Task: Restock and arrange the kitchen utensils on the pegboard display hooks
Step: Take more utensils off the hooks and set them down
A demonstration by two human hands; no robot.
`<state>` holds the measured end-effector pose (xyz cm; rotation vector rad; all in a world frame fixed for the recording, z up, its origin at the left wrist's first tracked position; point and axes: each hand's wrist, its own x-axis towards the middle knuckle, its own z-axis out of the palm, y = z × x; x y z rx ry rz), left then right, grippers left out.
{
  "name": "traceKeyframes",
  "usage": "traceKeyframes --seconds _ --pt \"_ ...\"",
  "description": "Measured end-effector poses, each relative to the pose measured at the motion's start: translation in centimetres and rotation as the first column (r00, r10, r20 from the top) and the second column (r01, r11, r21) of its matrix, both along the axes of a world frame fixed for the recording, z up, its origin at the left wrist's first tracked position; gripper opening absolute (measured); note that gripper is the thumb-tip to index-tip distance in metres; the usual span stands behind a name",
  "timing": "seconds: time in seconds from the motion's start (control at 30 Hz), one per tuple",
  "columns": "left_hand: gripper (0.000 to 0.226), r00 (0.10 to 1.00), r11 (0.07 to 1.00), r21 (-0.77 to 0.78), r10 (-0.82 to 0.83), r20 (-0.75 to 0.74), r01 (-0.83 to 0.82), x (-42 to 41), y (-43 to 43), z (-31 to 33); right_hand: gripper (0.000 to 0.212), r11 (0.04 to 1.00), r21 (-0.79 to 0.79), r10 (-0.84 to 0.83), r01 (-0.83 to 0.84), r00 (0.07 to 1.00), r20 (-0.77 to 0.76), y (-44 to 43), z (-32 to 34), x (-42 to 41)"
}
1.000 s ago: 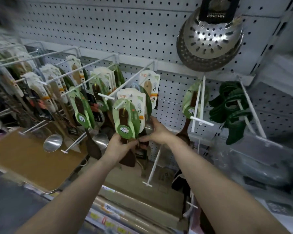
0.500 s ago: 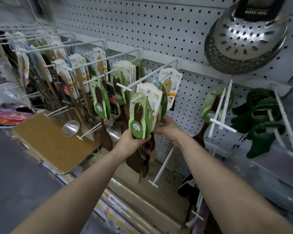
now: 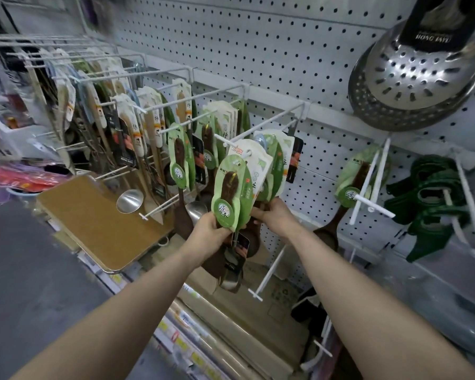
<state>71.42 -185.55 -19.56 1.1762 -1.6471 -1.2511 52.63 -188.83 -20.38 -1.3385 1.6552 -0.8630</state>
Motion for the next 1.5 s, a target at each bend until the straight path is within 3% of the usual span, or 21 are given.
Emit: traceKeyframes --seconds 0.13,0.27,0.37,0.43,0.5,0.63,0.77,0.97,1.27,1.37,1.5 --pt "0.027 1.0 1.0 0.009 -0.021 0.009 0.021 1.2 0.8 0.0 0.046 0.999 0.02 0.048 -0.047 0.997 -0.057 0.9 -0.5 -0.1" --pt "0.013 0.999 0.999 0.012 -0.045 -0.016 0.045 2.8 1.3 -0.2 0.041 0.998 0.002 0.056 -0.056 0.992 -0.11 2.7 0.7 1.8" --pt "0.027 0.997 0.997 0.007 -0.07 -0.042 0.071 3.5 2.1 0.0 0.034 0.999 -0.008 0.043 -0.044 0.993 -0.113 4.2 1.8 3.1" --pt "0.024 0.996 0.996 0.023 -0.081 -0.032 0.082 4.2 2.6 0.1 0.025 0.998 0.013 0.068 -0.068 0.996 -0.056 5.1 2.2 3.7" --pt "0.01 0.995 0.995 0.042 -0.091 -0.04 0.093 4.7 3.1 -0.2 0.029 0.996 0.012 0.086 -0.085 0.994 -0.074 5.8 2.7 4.1" --pt "0.015 0.986 0.985 0.092 -0.139 -0.096 0.148 5.8 4.6 -1.0 0.037 0.994 0.075 0.094 -0.084 0.986 -0.141 7.1 2.8 4.7" --pt "0.019 0.997 0.985 0.171 -0.012 -0.071 0.024 8.6 4.8 -2.3 0.039 0.994 0.098 0.062 -0.048 0.988 -0.144 8.6 3.4 6.8" --pt "0.019 0.992 0.98 0.152 0.129 -0.008 -0.126 16.6 4.0 -2.1 0.02 0.999 0.047 0.018 -0.017 1.0 -0.019 10.3 3.1 11.9" --pt "0.017 0.967 0.962 0.103 0.247 0.058 -0.252 28.2 3.3 -0.1 0.028 0.987 0.037 0.163 -0.159 0.97 -0.18 10.2 3.8 24.5" --pt "0.011 0.96 0.954 0.114 0.28 -0.006 -0.277 32.7 2.9 1.2 0.011 0.979 -0.017 0.199 -0.204 0.965 -0.171 9.3 5.6 30.0" --pt "0.017 0.927 0.935 0.111 0.351 -0.131 -0.338 39.0 1.8 3.8 0.03 0.949 -0.101 0.271 -0.297 0.939 -0.214 6.5 7.7 37.3"
